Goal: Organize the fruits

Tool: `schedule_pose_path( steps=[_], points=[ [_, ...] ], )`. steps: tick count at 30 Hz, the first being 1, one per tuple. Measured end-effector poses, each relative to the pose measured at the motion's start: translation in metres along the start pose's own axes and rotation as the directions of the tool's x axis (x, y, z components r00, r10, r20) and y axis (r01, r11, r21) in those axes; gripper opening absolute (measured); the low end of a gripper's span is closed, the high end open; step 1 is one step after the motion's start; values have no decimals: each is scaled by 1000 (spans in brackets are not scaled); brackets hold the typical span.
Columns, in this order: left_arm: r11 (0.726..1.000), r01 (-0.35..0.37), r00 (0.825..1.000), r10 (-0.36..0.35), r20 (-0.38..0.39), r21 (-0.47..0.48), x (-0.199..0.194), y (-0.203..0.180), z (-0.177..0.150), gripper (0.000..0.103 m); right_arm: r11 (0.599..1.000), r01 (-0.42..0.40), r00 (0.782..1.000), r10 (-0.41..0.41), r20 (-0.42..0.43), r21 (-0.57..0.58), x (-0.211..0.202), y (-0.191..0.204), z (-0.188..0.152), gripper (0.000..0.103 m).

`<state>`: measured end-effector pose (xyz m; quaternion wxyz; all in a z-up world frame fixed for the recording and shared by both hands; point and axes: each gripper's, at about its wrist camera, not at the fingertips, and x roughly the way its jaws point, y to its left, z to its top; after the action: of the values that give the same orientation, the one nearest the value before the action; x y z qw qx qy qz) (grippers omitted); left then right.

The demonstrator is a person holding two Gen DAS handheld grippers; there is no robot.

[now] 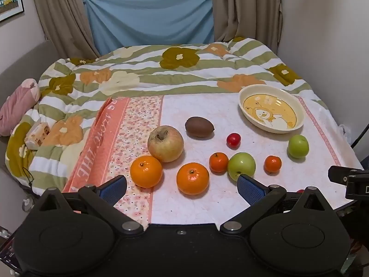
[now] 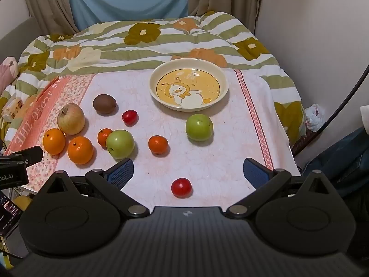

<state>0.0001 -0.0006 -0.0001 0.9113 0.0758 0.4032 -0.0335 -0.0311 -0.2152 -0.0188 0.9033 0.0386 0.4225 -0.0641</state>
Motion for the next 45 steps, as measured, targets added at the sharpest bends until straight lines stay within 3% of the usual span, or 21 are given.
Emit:
schedule_pose_path(
  steps=[2, 45],
  points=[
    [999, 24, 1000, -24, 0, -25, 0, 1, 0, 103, 1000, -3, 1000, 3, 3, 4, 0, 0, 0, 103],
    [1000, 15, 1000, -15, 4, -10, 4, 5, 6, 103, 1000, -8, 1000, 8, -2, 7, 4, 2, 4, 103]
  ],
)
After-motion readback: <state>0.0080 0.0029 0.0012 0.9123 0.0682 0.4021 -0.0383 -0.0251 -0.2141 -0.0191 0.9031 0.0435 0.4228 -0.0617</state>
